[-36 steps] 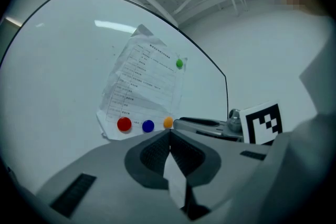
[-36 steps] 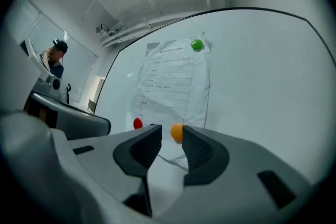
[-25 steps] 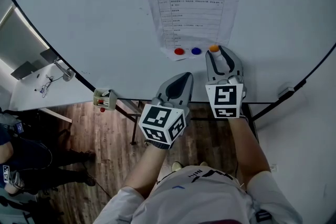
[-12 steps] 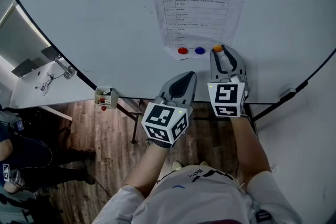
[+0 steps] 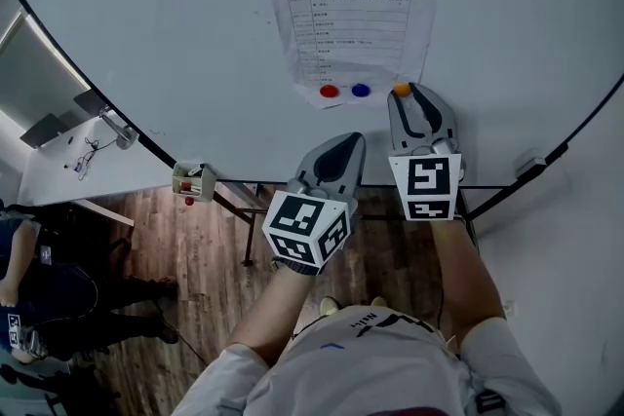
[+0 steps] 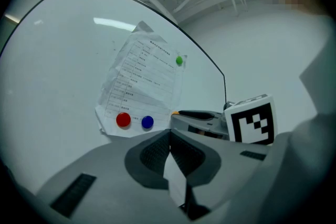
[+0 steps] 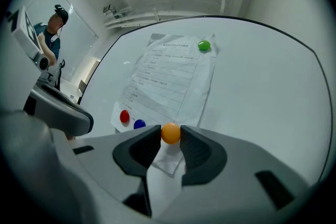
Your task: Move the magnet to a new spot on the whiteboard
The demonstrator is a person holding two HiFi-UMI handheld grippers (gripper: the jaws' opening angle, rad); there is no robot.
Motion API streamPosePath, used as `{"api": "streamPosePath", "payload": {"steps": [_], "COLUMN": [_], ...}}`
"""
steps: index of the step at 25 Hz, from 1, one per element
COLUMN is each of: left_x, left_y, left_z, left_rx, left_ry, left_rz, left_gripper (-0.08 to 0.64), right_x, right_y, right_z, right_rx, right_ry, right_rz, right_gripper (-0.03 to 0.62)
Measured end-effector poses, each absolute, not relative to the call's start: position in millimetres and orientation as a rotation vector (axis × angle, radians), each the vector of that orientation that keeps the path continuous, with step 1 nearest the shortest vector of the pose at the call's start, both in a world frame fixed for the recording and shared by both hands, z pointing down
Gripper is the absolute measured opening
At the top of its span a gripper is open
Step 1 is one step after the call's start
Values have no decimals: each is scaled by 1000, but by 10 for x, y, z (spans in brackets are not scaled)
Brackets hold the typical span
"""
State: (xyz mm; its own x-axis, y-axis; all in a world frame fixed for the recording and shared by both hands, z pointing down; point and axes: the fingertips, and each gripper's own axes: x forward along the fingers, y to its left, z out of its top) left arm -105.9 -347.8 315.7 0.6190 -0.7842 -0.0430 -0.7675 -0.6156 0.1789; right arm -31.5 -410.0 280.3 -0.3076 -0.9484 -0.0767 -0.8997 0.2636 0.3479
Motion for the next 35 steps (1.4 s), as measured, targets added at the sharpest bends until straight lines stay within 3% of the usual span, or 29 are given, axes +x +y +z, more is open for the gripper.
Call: {"api": "streamPosePath", "payload": {"steps": [35], "left_x": [212], "left_y": [-2876], "left_z": [3074], "left_rx": [2783], "left_ry": [-1152], "left_rz": [-186], "left_gripper": [12], "right_x": [946], "right_y": [-2964], "right_z": [2825], "right_rx": [1804], "right_ry": [-2440], "right_rz": [-343], "right_gripper": [123]}}
